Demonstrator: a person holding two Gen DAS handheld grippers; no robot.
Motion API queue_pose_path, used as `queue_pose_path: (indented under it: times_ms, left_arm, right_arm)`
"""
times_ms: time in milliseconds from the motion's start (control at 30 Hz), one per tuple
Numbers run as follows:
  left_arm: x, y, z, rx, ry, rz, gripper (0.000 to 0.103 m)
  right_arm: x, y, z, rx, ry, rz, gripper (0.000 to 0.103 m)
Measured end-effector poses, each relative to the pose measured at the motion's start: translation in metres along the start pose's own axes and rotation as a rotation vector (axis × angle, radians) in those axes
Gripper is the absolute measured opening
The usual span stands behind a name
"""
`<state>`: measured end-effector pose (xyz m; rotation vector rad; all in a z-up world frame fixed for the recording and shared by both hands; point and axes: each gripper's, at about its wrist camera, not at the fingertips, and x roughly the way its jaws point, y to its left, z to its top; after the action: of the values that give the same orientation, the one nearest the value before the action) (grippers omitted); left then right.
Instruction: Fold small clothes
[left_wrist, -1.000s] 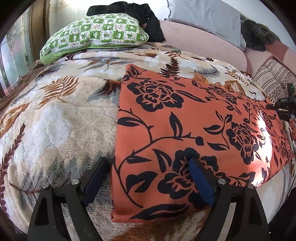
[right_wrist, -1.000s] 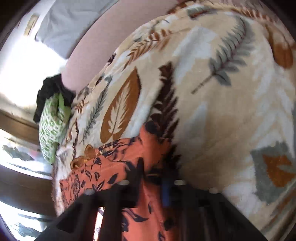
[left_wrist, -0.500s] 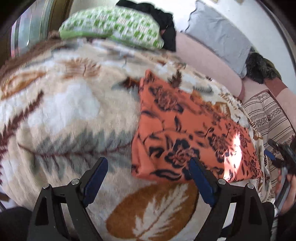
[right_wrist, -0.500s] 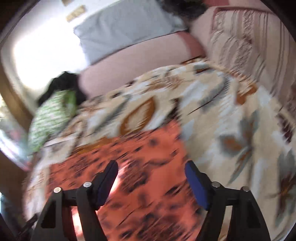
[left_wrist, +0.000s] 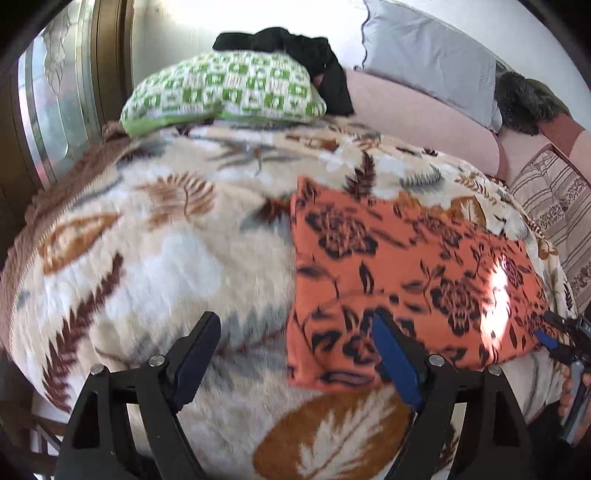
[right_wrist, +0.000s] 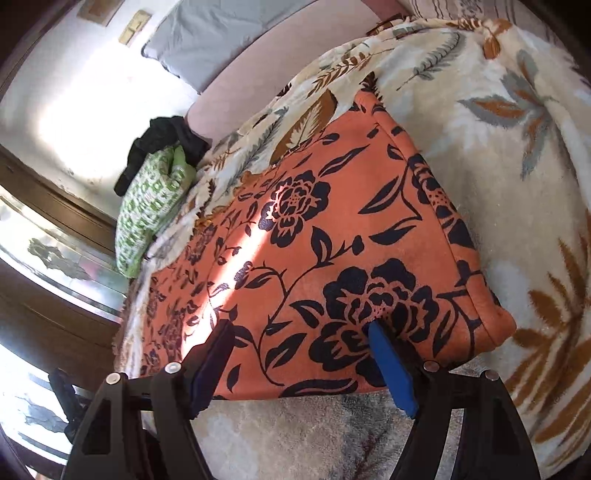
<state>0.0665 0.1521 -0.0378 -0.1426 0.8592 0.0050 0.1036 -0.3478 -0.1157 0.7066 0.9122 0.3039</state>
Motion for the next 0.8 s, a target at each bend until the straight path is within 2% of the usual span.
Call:
queue_pose_path:
  times_ms: [167,200,267,367,433,500,533,567,633,800]
  left_arm:
    - [0.033,0.014,0.055,-0.049,0.003,-0.126,0.084]
    - [0.043,0.016,0.065,-0.051,0.008,-0.122,0.084]
    - [0.073,0.016,0.084,-0.040,0.053,-0.124,0.084]
    - [0.115,0.018,0.100,-0.082,0.129,-0.160,0.084]
    - [0.144,0.021,0.107,-0.111,0.196,-0.156,0.082]
    - [0.167,0.024,0.108,-0.129,0.250,-0.125,0.065]
    - [0.174,0.024,0.107,-0.133,0.277,-0.118,0.036]
    - [0.178,0.025,0.107,-0.155,0.286,-0.145,0.025]
    - [0.176,0.022,0.110,-0.148,0.261,-0.126,0.017]
    - [0.180,0.020,0.112,-0.151,0.257,-0.097,0.020]
  right_arm:
    - [0.003,0.002,0.001,0.001,0.006,0.017,0.078]
    - [0.006,0.003,0.002,0.001,0.006,0.017,0.078]
    - [0.006,0.003,0.002,-0.002,0.008,0.020,0.078]
    - [0.005,0.000,0.002,0.000,0.007,0.036,0.078]
    - [0.004,-0.003,0.002,0.001,0.010,0.050,0.078]
    - [0.003,-0.008,0.003,0.002,0.014,0.064,0.078]
    - [0.003,-0.009,0.004,0.001,0.017,0.071,0.078]
    - [0.003,-0.010,0.004,-0.002,0.020,0.074,0.078]
    - [0.004,-0.010,0.005,-0.008,0.025,0.074,0.078]
    - [0.006,-0.007,0.006,-0.030,0.029,0.061,0.078]
